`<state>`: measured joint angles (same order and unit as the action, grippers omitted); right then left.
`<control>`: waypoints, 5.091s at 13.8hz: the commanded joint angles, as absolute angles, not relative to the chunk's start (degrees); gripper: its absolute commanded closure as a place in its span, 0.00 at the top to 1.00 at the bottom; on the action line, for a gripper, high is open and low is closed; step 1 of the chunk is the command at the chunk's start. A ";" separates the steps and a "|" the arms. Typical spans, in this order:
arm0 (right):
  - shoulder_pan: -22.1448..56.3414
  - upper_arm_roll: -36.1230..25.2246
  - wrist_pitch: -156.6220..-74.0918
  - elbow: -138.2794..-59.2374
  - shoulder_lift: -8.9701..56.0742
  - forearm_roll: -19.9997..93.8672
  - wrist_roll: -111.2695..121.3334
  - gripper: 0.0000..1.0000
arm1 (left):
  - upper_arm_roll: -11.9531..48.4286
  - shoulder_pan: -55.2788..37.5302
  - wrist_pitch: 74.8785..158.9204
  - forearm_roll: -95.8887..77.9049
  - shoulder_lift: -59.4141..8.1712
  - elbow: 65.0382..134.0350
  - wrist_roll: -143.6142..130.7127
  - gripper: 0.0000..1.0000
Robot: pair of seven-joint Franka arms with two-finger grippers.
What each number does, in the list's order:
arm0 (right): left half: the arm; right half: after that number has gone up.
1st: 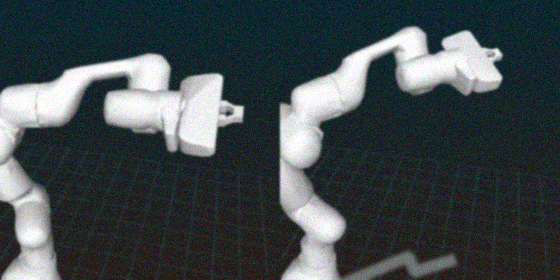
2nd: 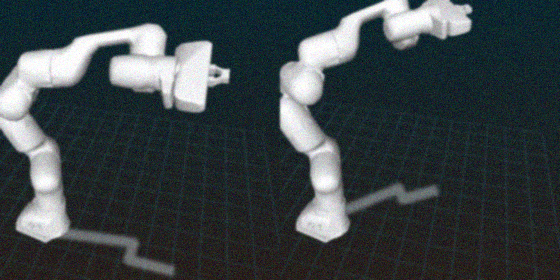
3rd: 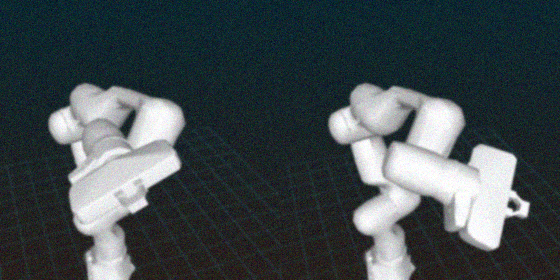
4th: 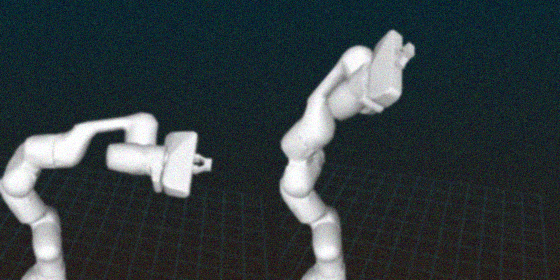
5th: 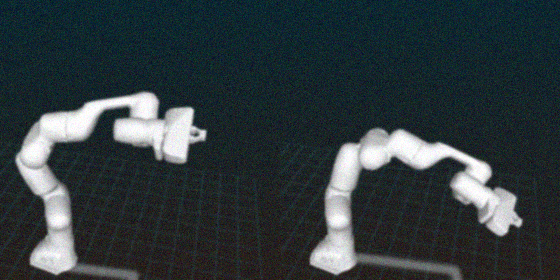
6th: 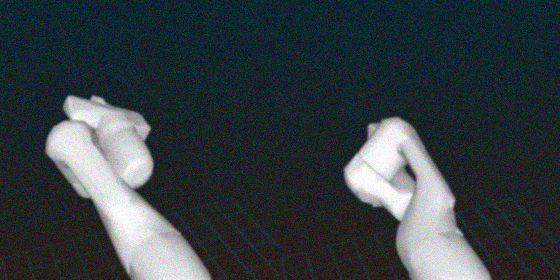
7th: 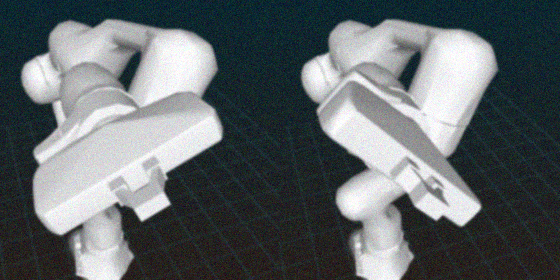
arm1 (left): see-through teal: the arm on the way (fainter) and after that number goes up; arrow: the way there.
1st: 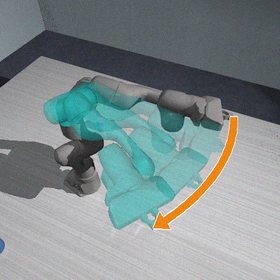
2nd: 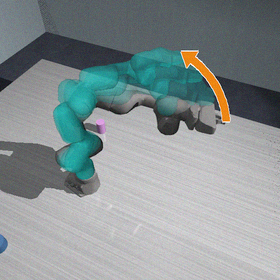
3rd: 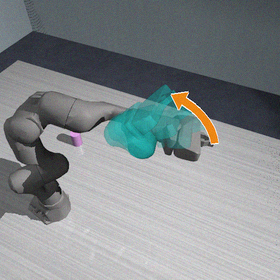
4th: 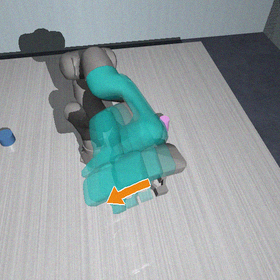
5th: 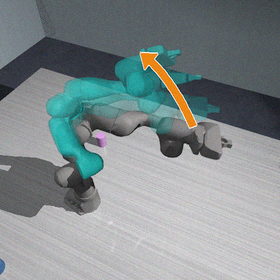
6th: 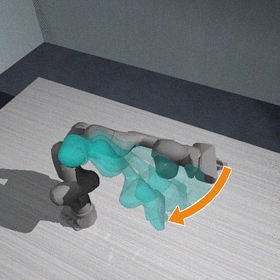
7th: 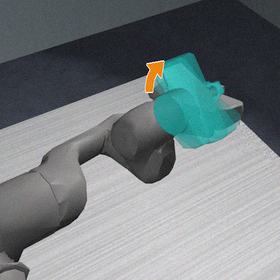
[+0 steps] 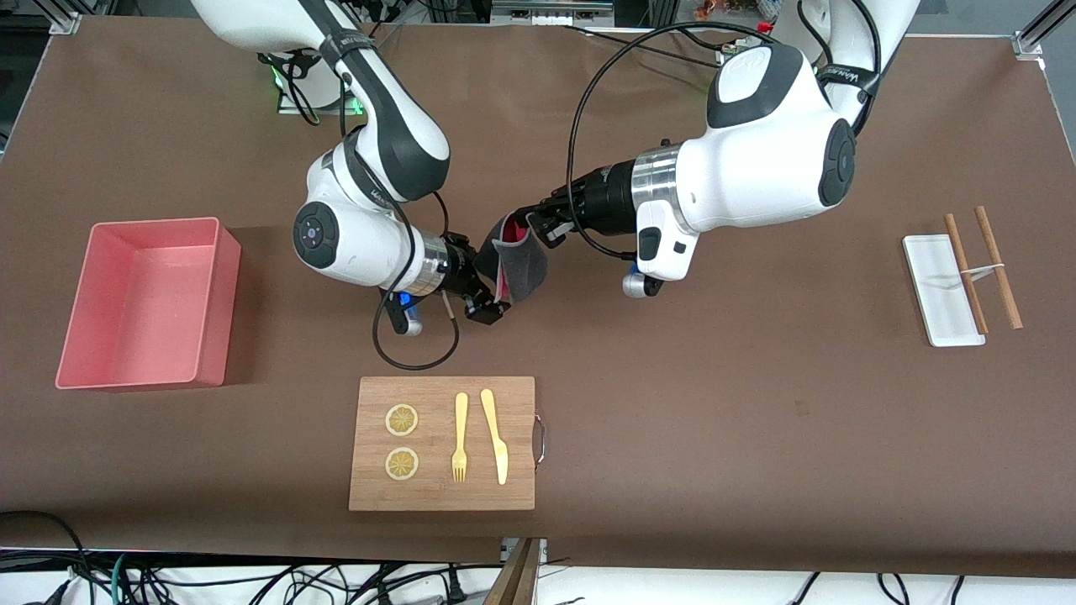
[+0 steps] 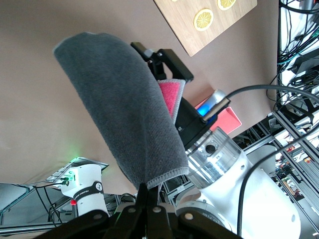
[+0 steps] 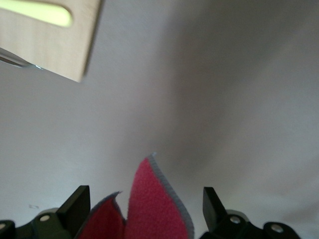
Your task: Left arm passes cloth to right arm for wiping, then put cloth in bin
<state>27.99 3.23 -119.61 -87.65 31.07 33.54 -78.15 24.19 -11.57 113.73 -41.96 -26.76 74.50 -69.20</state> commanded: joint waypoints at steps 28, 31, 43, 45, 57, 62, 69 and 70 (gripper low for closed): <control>27.86 3.43 -112.95 -86.83 32.70 36.05 -72.77 0.00 | 23.73 -8.01 102.17 -38.44 -25.58 73.74 -68.29 1.00; 27.95 5.70 -112.32 -88.50 33.75 34.98 -72.69 0.00 | 23.82 -6.68 93.45 -27.64 -24.61 73.56 -68.29 1.00; 22.41 2.13 -112.32 -95.97 36.21 11.43 -56.03 0.00 | 23.73 5.52 83.93 2.46 -24.61 73.92 -45.81 1.00; 21.45 -2.00 -111.10 -97.73 35.16 11.43 -46.28 0.00 | 23.82 8.86 83.85 2.90 -23.39 73.65 -41.34 1.00; 17.49 -7.14 -105.98 -97.29 31.55 2.28 -27.22 0.00 | 1.45 1.53 84.99 -5.70 -3.45 91.29 -8.47 1.00; 17.93 0.51 -113.89 -97.21 34.27 2.37 -40.84 0.00 | 0.43 -1.93 84.99 -4.75 -4.54 87.04 -7.91 1.00; 18.10 10.10 -123.64 -96.16 35.86 6.93 -57.20 0.00 | 1.13 -1.49 90.17 -4.75 -6.50 83.59 -4.57 1.00; 18.37 11.24 -125.32 -96.07 35.95 7.64 -59.04 0.00 | 2.45 -1.93 90.18 -4.57 -6.50 83.41 -4.66 1.00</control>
